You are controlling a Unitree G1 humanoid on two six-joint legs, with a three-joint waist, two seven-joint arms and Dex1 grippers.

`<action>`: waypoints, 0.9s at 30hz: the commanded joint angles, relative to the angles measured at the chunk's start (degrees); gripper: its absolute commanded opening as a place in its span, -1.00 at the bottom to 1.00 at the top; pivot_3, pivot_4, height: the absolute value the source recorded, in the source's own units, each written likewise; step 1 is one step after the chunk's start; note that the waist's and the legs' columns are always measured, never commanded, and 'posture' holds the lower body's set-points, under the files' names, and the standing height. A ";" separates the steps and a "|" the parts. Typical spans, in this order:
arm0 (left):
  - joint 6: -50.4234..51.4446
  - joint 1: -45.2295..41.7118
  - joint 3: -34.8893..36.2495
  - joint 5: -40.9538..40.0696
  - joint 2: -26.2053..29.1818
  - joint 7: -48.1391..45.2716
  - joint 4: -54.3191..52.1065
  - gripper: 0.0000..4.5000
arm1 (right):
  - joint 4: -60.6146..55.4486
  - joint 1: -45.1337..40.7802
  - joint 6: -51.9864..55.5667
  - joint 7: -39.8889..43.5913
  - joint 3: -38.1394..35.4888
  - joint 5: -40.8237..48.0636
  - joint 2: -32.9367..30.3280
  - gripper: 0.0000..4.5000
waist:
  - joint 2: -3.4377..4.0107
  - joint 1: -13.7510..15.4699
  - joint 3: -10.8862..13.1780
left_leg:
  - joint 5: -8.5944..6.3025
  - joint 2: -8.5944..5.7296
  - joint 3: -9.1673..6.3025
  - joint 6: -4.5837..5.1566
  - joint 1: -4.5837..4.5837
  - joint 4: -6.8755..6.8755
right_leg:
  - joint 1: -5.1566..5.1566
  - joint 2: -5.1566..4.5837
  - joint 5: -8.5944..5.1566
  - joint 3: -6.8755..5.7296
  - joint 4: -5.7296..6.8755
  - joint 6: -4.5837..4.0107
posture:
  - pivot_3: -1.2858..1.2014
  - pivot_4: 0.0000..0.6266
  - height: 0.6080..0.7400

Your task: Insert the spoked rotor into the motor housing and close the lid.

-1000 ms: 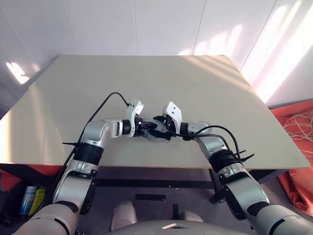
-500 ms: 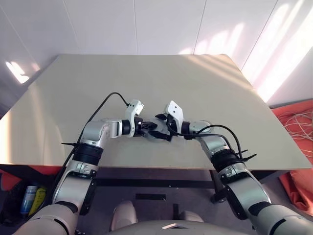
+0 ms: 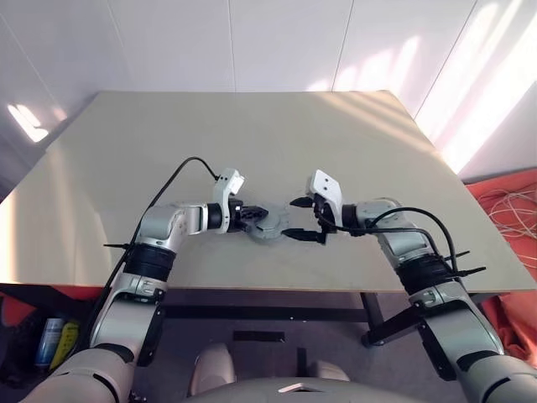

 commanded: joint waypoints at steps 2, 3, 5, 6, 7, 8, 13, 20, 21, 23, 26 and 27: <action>2.10 0.85 -2.00 1.36 0.18 0.59 2.83 -1.00 | -2.84 -3.33 10.79 0.05 -5.19 5.47 -2.23 0.99 | 0.02 0.03 0.02 | 0.00 -0.01 0.00 0.00 0.00 0.00 | 0.00 0.00 0.00 0.00 0.00 0.00 | 0.03 -1.00 1.00; 2.07 0.80 -2.02 1.39 0.16 0.53 2.91 -1.00 | -2.15 -4.46 15.45 -1.60 -6.41 6.32 -2.23 0.99 | 0.03 0.01 0.03 | 0.00 -0.01 0.00 0.00 0.00 0.00 | 0.00 0.00 0.00 0.00 0.00 0.00 | 0.03 -1.00 1.00; 1.97 0.73 -2.07 1.46 0.10 0.43 3.07 -1.00 | -0.57 -7.08 25.33 -4.55 -9.33 8.89 -1.94 0.99 | 0.11 -0.01 0.07 | 0.08 -0.01 0.00 -0.13 0.00 0.00 | 0.00 0.00 0.00 0.00 0.01 0.00 | 0.03 -1.00 1.00; 1.93 0.71 -2.10 1.48 0.09 0.39 3.13 -1.00 | 0.10 -8.70 32.33 -6.27 -11.54 11.08 -1.44 0.99 | 0.16 0.01 0.10 | 0.12 -0.01 0.00 -0.18 0.01 0.00 | 0.00 0.00 0.00 0.00 0.02 0.00 | 0.03 -1.00 1.00; 1.88 0.69 -2.14 1.51 0.09 0.36 3.17 -1.00 | 0.54 -10.06 38.55 -7.80 -13.72 13.29 -0.89 0.99 | 0.23 0.05 0.14 | 0.13 -0.01 0.00 -0.19 0.01 0.00 | 0.00 0.01 0.00 0.00 0.03 -0.01 | 0.03 -1.00 1.00; 1.85 0.69 -2.17 1.54 0.09 0.33 3.19 -1.00 | 1.02 -11.31 44.42 -9.52 -15.97 15.31 -0.27 0.99 | 0.24 0.10 0.15 | 0.14 -0.01 0.00 -0.21 0.00 -0.01 | -0.01 0.01 0.00 0.00 0.03 -0.01 | 0.03 -1.00 1.00; 1.03 0.72 -2.24 1.90 0.02 0.25 3.60 -1.00 | 4.28 -13.36 69.49 -19.33 -25.63 19.51 3.38 0.99 | 0.24 0.56 0.14 | 0.16 -0.01 0.04 -0.25 0.02 -0.11 | -0.01 0.03 0.00 -0.03 0.03 -0.02 | 0.03 -1.00 1.00; 0.17 0.80 -2.05 2.27 0.18 0.33 3.87 -1.00 | 0.51 -3.90 78.13 -25.44 -24.37 22.57 4.26 0.99 | 0.35 1.64 0.04 | 0.21 -0.02 0.06 -0.35 0.10 -0.35 | -0.08 0.02 0.13 -0.02 0.03 0.23 | 0.03 -1.00 1.00; 0.11 0.83 -2.03 2.28 0.27 0.32 3.87 -1.00 | 0.09 -3.05 78.13 -25.87 -24.08 23.53 4.15 0.99 | 0.35 1.71 0.03 | 0.22 -0.02 0.06 -0.37 0.14 -0.40 | -0.05 0.03 0.12 -0.03 0.02 0.25 | 0.03 -1.00 1.00; -0.07 0.92 -2.01 2.32 0.47 0.26 3.91 -1.00 | -0.25 -2.11 78.13 -26.74 -23.97 25.62 4.32 0.99 | 0.35 1.71 -0.03 | 0.24 -0.01 0.06 -0.41 0.17 -0.45 | -0.03 0.03 0.10 -0.03 0.02 0.28 | 0.03 -1.00 1.00; -0.39 0.94 -2.01 2.41 0.67 0.24 4.05 -1.00 | 0.78 -3.50 78.13 -29.24 -26.95 26.57 7.77 0.99 | 0.33 1.53 -0.15 | 0.24 -0.01 0.05 -0.42 0.20 -0.48 | -0.03 0.03 0.10 -0.03 0.02 0.30 | 0.03 -1.00 1.00; -0.48 0.87 -2.01 2.41 0.71 0.23 4.13 -1.00 | 1.32 -4.37 78.13 -30.09 -28.30 26.56 9.26 0.99 | 0.29 1.32 -0.19 | 0.26 0.00 0.05 -0.44 0.22 -0.50 | -0.03 0.05 0.10 -0.03 0.03 0.30 | 0.03 -1.00 1.00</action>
